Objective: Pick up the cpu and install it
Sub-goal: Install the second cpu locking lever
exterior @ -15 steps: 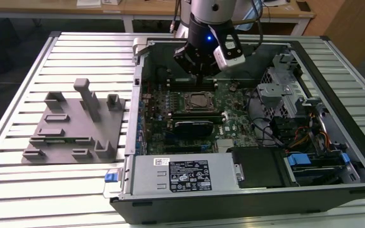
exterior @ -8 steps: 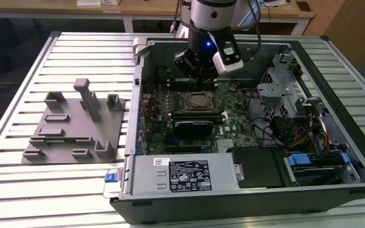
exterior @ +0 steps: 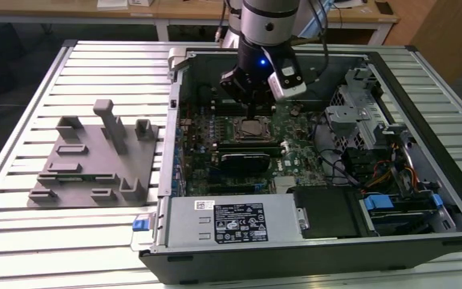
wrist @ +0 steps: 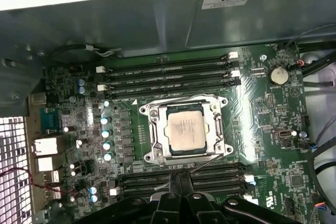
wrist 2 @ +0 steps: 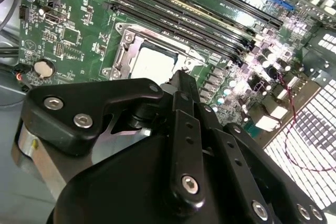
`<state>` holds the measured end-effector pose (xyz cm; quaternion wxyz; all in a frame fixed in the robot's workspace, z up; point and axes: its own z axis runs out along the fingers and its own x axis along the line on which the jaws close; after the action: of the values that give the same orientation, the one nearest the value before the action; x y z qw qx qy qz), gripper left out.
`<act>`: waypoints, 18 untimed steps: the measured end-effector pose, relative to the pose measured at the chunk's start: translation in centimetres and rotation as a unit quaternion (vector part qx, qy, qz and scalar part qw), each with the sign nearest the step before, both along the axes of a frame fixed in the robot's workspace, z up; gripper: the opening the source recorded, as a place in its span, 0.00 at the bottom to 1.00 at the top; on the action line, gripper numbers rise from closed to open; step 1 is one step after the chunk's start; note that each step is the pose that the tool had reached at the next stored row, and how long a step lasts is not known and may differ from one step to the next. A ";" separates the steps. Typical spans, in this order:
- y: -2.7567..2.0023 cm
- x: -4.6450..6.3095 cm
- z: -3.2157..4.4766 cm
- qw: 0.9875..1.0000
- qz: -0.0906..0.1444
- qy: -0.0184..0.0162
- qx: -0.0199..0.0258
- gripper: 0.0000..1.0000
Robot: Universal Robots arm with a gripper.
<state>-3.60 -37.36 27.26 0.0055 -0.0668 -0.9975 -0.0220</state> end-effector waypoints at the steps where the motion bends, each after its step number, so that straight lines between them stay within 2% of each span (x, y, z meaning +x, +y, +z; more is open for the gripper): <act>1: -0.02 0.0 -0.15 1.000 0.000 0.000 0.000 0.11; 10: -0.23 0.0 -1.09 1.000 0.000 0.000 0.000 0.11; 18: -0.83 0.0 -2.01 1.000 0.000 0.000 0.004 0.11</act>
<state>-3.60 -38.19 25.25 0.0058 -0.0667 -0.9974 -0.0261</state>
